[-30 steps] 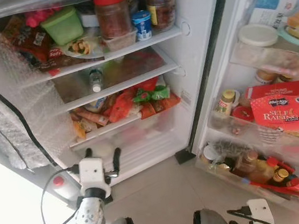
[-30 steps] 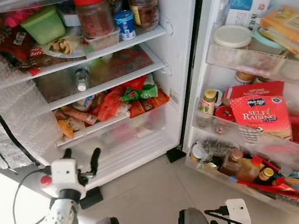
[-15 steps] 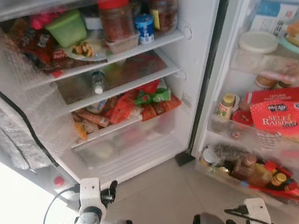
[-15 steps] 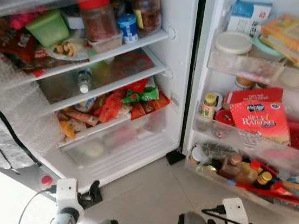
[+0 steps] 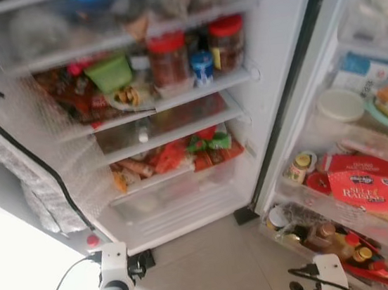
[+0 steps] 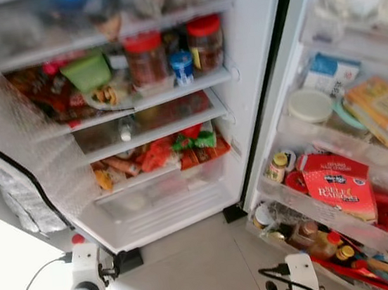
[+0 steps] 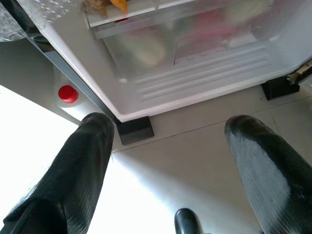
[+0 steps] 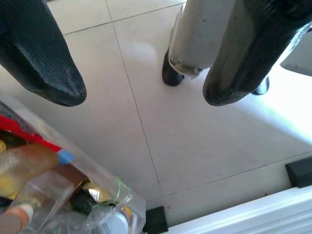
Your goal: Restocking fridge
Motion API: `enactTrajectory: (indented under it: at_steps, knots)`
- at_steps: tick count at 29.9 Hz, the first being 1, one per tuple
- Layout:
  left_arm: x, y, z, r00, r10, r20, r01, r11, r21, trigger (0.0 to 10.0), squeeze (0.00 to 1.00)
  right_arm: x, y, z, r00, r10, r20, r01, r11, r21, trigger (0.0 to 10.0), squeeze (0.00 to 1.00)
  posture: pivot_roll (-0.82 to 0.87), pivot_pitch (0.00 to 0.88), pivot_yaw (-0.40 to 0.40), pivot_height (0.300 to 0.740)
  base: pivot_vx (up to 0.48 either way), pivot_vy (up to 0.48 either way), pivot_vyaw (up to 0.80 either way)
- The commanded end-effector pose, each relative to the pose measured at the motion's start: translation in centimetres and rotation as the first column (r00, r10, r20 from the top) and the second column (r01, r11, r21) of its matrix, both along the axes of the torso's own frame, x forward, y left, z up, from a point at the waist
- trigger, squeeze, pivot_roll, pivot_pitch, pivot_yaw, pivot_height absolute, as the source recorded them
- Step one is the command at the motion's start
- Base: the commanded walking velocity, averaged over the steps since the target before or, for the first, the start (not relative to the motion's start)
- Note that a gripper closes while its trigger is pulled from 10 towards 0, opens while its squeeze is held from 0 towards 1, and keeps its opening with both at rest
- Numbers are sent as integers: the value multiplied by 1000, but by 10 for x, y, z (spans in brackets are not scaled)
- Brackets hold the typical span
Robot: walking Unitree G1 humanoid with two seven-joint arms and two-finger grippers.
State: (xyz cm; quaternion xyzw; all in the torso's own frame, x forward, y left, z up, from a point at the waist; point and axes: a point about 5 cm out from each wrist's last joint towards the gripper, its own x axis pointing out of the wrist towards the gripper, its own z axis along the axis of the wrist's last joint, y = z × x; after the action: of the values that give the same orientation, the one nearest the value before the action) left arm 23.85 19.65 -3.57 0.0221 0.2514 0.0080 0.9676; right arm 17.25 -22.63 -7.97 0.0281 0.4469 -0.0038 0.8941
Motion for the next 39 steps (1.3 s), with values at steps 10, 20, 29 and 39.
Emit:
enactTrajectory:
  at_steps: [10, 20, 29, 39]
  knots:
    - [-12, 1, -12, 997, 20, -73, -19, 1000, 13, 10000, 0, -7, 1, -3, 1000, -19, -18, 19, 1000, 13, 10000, 0, 9, 96, 4, 740, 0, 0, 0]
    - [-20, 3, -18, 993, 44, -109, -44, 999, 3, 10000, 0, -7, 1, -3, 1000, -18, -18, 18, 1000, 16, 10000, 0, 7, 93, 6, 740, 0, 84, 0]
    - [-20, 4, -18, 993, 39, -110, -38, 999, 5, 10000, 0, -7, 2, -4, 1000, -18, -19, 18, 1000, 13, 10000, 0, 0, 76, 10, 740, 0, 325, 0]
    - [-21, 2, -18, 993, 21, -119, -20, 1000, 10, 10000, 0, -7, 2, -4, 999, -32, -13, 32, 999, 7, 10000, 0, -9, 55, 17, 740, 0, 252, 0]
